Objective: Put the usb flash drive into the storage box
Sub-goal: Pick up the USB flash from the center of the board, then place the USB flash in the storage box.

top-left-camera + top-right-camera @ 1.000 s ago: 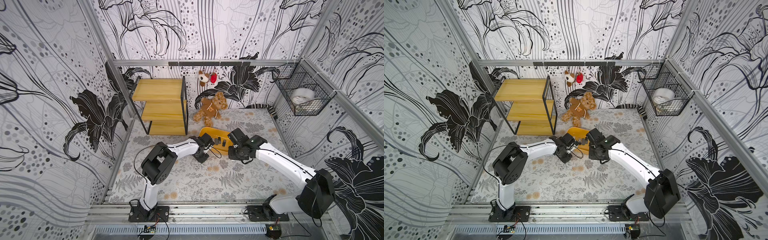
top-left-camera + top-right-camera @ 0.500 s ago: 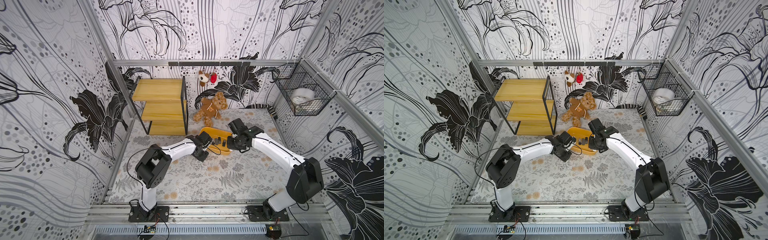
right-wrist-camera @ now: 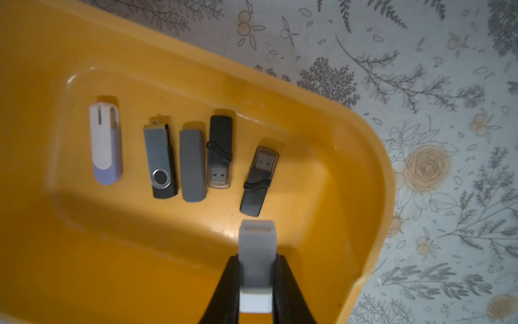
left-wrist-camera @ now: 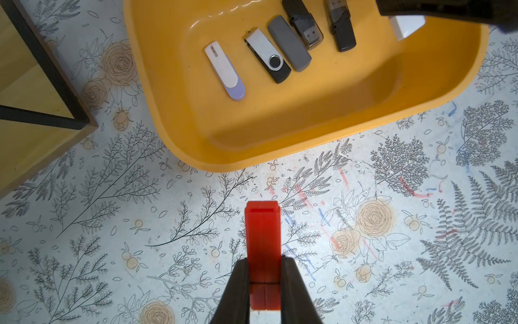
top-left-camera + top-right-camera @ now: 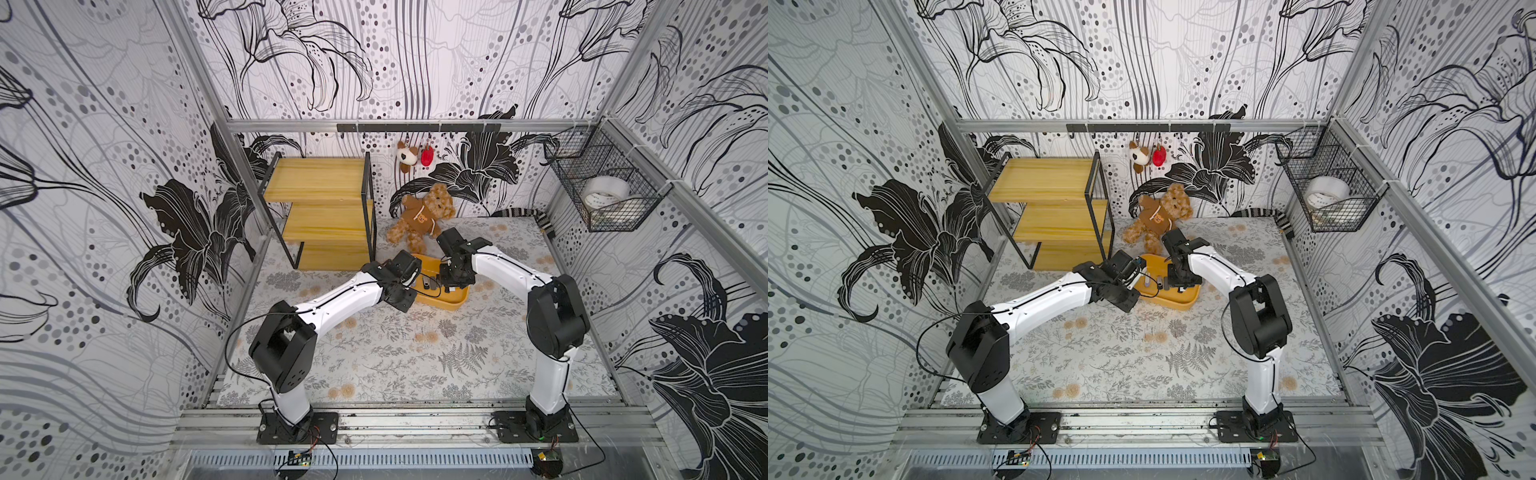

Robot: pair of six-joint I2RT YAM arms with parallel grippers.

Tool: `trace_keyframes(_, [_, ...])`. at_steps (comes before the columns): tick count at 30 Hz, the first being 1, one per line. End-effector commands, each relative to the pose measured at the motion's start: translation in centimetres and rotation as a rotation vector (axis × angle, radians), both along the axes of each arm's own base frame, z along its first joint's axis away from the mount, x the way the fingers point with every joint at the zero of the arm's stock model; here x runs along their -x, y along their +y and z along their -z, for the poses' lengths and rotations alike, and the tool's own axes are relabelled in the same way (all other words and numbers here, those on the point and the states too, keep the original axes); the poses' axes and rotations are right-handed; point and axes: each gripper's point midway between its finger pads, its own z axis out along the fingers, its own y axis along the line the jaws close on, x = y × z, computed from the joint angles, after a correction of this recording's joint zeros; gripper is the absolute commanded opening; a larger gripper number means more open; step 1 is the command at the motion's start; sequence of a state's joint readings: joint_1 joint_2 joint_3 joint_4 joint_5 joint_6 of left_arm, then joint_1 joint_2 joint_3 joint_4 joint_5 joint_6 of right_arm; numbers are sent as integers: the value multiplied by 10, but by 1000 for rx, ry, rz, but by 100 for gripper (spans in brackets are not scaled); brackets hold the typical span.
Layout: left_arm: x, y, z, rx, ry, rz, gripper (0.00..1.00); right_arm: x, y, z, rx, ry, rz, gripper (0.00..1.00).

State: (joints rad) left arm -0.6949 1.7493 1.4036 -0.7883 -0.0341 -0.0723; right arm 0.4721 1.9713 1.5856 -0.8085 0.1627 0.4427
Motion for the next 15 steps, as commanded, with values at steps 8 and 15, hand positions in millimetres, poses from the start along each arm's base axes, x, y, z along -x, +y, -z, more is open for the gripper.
trace_keyframes(8, [-30, 1, -36, 4, -63, -60, 0, -3, -23, 28, 156, 72, 13, 0])
trace_keyframes(15, [-34, -1, -35, -4, -63, -56, 0, -4, -31, 40, 217, 85, 24, 0])
